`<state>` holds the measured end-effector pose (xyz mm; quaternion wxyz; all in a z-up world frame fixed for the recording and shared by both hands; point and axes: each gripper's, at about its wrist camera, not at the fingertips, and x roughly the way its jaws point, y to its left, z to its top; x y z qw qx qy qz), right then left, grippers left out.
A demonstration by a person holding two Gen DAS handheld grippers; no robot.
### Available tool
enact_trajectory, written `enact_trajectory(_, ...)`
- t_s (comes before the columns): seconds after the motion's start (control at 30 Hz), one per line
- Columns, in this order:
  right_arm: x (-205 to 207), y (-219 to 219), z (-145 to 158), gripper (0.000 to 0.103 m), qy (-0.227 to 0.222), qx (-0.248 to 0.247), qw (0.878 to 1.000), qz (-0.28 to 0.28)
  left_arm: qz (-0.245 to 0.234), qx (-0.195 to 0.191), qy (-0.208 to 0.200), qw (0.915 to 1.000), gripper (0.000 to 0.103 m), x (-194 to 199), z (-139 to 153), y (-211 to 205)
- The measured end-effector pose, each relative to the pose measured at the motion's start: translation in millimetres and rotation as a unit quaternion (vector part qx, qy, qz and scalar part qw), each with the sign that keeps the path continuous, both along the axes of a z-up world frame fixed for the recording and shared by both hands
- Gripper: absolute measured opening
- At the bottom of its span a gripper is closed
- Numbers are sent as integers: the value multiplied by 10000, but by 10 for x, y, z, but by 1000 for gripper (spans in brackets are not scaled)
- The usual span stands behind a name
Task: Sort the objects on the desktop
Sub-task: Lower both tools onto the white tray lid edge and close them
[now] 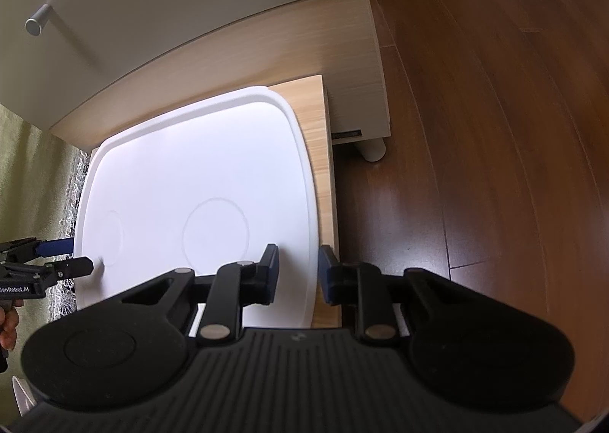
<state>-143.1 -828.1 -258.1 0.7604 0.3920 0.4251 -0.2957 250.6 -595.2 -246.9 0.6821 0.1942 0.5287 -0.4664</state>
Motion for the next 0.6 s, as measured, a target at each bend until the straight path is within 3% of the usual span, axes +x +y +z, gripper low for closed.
enact_trajectory(0.2,-9,-3,6,20,-19,26,10000,-20,210,137,-21,9997,51,89,18,18)
enact_trajectory(0.33,-23,-9,0,20,-53,61,10000,-43,372,233,-27,9990,32,164,26,46)
enact_trajectory(0.6,-59,-20,-18,20,-180,81,9998,-1,483,184,186,9985,31,266,19,67)
